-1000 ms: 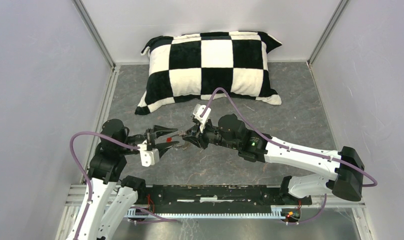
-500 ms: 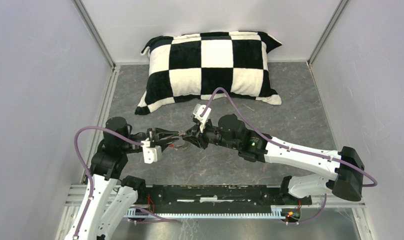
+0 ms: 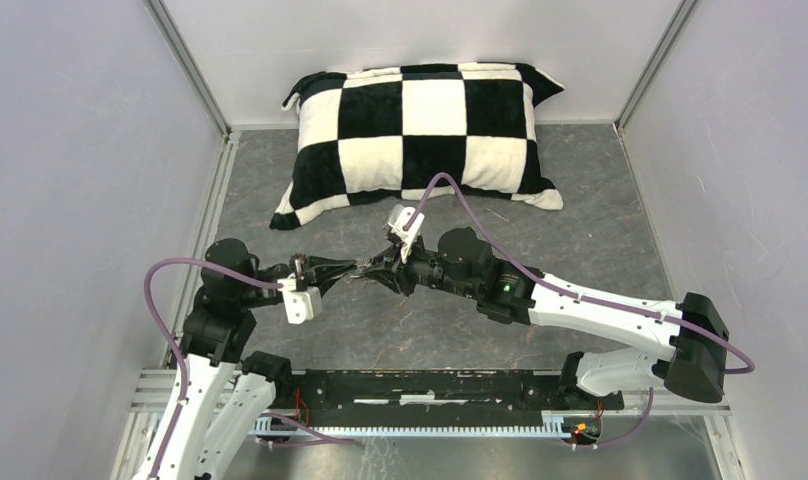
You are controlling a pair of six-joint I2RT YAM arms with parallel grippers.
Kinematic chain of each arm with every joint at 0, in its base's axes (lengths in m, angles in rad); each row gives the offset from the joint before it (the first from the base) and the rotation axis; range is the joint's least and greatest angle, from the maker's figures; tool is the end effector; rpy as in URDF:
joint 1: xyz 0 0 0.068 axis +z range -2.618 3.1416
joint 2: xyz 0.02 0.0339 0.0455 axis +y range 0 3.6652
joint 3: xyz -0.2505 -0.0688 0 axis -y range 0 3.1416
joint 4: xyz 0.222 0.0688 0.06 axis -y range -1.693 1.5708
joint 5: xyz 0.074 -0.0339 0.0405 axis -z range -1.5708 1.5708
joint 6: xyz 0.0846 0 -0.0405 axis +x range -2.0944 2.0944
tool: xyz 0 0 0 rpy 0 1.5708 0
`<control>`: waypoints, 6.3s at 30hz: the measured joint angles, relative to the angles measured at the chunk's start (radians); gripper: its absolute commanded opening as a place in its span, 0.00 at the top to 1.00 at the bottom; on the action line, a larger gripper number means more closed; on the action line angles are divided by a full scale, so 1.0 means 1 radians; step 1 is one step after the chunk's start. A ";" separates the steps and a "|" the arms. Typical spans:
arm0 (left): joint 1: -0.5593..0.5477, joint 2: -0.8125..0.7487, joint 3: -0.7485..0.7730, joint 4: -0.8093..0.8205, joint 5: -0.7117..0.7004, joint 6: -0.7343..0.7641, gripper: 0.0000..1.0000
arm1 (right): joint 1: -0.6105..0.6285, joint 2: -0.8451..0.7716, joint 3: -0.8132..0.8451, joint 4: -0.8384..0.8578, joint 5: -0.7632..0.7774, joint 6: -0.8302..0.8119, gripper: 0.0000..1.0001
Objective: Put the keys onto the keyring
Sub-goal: Adjust the keyring.
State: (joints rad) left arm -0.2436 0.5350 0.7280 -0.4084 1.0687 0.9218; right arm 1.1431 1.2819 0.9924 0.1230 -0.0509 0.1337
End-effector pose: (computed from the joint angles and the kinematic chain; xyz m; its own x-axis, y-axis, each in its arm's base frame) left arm 0.1014 -0.1016 0.3182 0.6292 0.2387 -0.7397 0.7377 0.1164 0.6650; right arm 0.1350 0.3064 0.3215 -0.1920 -0.1003 -0.9762 -0.9121 0.3854 0.1398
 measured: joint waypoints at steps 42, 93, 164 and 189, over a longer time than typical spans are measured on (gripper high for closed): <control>-0.005 0.022 0.054 -0.037 0.256 -0.248 0.98 | -0.140 -0.238 -0.031 -0.034 -0.398 -0.054 0.32; -0.004 0.042 0.158 -0.227 0.460 -0.060 0.82 | -0.137 0.039 0.058 0.248 -0.947 -0.029 1.00; -0.004 -0.062 0.054 -0.275 0.270 -0.148 0.83 | 0.217 -0.146 -0.174 0.237 -0.138 -0.528 1.00; -0.001 -0.171 0.031 -0.355 0.211 0.238 0.98 | 0.221 -0.218 -0.112 0.037 -0.077 -0.517 0.50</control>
State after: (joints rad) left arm -0.2443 0.3645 0.7593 -0.7631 1.2797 1.1603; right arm 1.3643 1.0637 0.8806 0.1604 -0.1280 -0.3836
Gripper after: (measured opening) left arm 0.040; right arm 0.502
